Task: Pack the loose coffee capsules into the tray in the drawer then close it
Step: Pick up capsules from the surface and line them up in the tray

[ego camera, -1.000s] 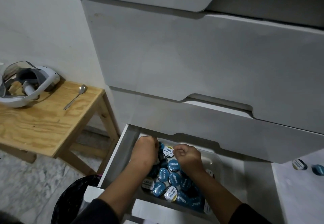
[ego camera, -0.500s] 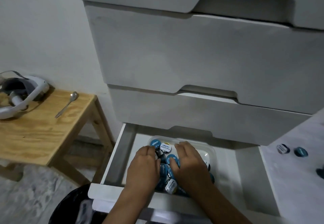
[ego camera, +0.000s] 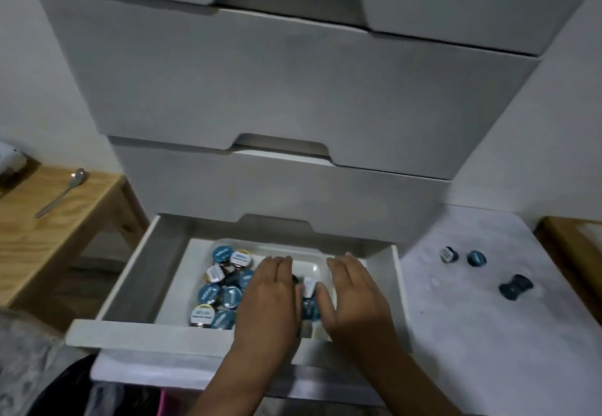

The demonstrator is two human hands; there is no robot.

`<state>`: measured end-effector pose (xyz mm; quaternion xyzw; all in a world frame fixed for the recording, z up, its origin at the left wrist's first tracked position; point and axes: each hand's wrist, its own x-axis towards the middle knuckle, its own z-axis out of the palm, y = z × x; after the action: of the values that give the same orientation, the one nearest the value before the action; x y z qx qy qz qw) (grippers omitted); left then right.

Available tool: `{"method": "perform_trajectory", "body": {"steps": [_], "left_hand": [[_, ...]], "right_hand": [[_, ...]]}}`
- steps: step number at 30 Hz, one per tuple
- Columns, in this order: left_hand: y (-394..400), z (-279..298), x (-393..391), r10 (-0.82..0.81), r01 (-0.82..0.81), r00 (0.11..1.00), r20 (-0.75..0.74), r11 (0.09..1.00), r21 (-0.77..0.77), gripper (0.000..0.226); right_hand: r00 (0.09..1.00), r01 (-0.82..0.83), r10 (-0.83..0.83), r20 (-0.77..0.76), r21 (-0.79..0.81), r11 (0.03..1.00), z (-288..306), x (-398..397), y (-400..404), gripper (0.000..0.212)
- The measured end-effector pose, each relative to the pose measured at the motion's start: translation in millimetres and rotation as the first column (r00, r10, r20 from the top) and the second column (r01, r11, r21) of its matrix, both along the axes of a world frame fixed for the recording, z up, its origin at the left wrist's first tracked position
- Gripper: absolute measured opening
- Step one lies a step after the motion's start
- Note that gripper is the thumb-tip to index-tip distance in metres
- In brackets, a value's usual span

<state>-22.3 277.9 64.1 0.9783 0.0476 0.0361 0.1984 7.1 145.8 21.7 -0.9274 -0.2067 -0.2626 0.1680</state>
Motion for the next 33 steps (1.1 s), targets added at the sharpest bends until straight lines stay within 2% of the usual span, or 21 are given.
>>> {"method": "perform_trajectory", "body": {"steps": [3, 5, 6, 9, 12, 15, 16, 18, 22, 26, 30, 33], "left_hand": [[-56, 7, 3, -0.039, 0.039, 0.999, 0.024, 0.999, -0.002, 0.055], [-99, 4, 6, -0.088, 0.091, 0.989, 0.121, 0.996, -0.020, 0.052], [-122, 3, 5, -0.109, 0.116, 0.987, 0.121, 0.992, -0.050, 0.052], [-185, 2, 3, -0.147, 0.162, 0.984, 0.102, 0.974, -0.160, 0.049], [-232, -3, 6, -0.140, 0.153, 0.987, 0.080, 0.970, -0.190, 0.049], [-264, -11, 10, -0.164, 0.163, 0.986, 0.014, 0.964, -0.211, 0.049], [-272, -15, 15, -0.172, 0.167, 0.985, -0.006, 0.963, -0.210, 0.048], [-284, -27, 28, -0.183, 0.170, 0.982, -0.043, 0.961, -0.216, 0.046], [-303, -52, 66, -0.199, 0.169, 0.974, -0.108, 0.957, -0.236, 0.042], [-320, -68, 118, -0.189, 0.149, 0.971, -0.144, 0.957, -0.249, 0.040], [-334, -85, 172, -0.166, 0.101, 0.964, -0.210, 0.952, -0.290, 0.028], [-341, -94, 204, -0.137, 0.053, 0.962, -0.238, 0.943, -0.329, 0.013]], "right_hand": [[1.000, 0.016, -0.016, 0.020, -0.008, 1.000, 6, 1, -55, 0.036], [0.998, 0.018, -0.011, 0.064, -0.104, 0.994, 9, -3, -100, 0.033], [0.996, 0.048, -0.038, 0.077, -0.126, 0.991, 12, -2, -123, 0.033], [0.984, 0.179, -0.179, -0.005, -0.034, 0.983, 18, -4, -183, 0.038], [0.985, 0.156, -0.143, 0.101, -0.135, 0.978, -6, -4, -239, 0.029], [0.987, 0.150, -0.133, 0.091, -0.214, 0.965, -14, -3, -277, 0.020], [0.986, 0.163, -0.152, 0.063, -0.238, 0.958, -17, 0, -287, 0.021], [0.973, 0.186, -0.214, -0.085, -0.260, 0.948, -23, 9, -304, 0.027], [0.916, 0.195, -0.262, -0.305, -0.233, 0.953, -34, 33, -327, 0.032], [0.848, 0.273, -0.292, -0.442, -0.109, 0.956, -35, 64, -337, 0.033], [0.725, 0.311, -0.323, -0.608, -0.128, 0.942, -42, 104, -351, 0.044], [0.705, 0.307, -0.322, -0.632, -0.137, 0.942, -49, 136, -361, 0.044]]}}
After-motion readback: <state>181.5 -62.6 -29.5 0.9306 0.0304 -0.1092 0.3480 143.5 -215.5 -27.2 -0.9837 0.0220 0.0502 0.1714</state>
